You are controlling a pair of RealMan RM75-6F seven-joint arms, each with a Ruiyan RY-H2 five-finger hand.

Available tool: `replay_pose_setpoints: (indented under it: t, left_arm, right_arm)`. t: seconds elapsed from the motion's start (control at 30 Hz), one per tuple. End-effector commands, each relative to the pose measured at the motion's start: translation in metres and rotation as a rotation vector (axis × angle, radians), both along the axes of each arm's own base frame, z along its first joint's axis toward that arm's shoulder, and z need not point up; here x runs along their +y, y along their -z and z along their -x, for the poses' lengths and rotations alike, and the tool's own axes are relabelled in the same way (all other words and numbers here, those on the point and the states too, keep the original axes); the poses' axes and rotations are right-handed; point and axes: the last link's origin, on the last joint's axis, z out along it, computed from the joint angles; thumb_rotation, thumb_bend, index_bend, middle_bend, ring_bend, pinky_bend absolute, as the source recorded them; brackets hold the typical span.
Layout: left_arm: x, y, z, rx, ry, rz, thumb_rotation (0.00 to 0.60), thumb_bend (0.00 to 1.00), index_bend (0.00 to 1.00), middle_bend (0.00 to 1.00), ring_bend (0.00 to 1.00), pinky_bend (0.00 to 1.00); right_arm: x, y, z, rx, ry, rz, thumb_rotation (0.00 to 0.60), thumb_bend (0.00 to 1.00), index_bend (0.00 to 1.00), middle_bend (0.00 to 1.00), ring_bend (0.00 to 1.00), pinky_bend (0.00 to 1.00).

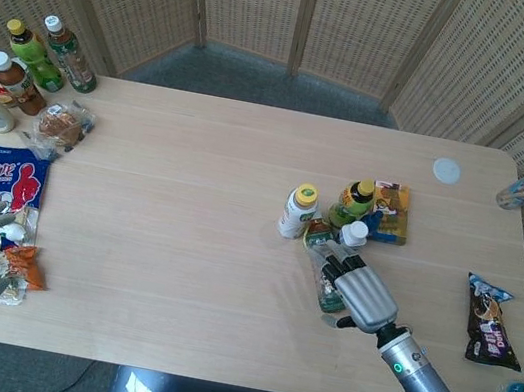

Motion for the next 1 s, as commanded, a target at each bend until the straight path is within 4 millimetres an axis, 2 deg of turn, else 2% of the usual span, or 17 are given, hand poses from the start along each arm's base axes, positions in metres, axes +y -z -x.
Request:
replay_pose_setpoints:
  t: [0.03, 0.43, 0.83, 1.0]
  left_arm:
    - [0.0, 0.0, -0.001, -0.001, 0.003, -0.001, 0.6, 0.35, 0.12, 0.06, 0.0, 0.0]
    - [0.0, 0.0, 0.0, -0.001, -0.002, 0.0, 0.6, 0.35, 0.12, 0.06, 0.0, 0.0]
    - [-0.002, -0.001, 0.002, -0.003, -0.009, -0.005, 0.6, 0.35, 0.12, 0.06, 0.0, 0.0]
    - [-0.004, -0.003, 0.003, -0.001, -0.011, -0.01, 0.6, 0.34, 0.12, 0.06, 0.0, 0.0]
  right_arm:
    - [-0.002, 0.005, -0.004, 0.022, -0.05, -0.001, 0.6, 0.01, 0.0, 0.0, 0.0, 0.14]
    - [-0.011, 0.021, -0.015, 0.042, -0.092, -0.024, 0.6, 0.01, 0.0, 0.0, 0.0, 0.14]
    - [-0.026, 0.045, -0.028, 0.085, -0.235, -0.012, 0.6, 0.01, 0.0, 0.0, 0.0, 0.15]
    - [-0.031, 0.055, -0.027, 0.116, -0.325, 0.032, 0.6, 0.01, 0.0, 0.0, 0.0, 0.14]
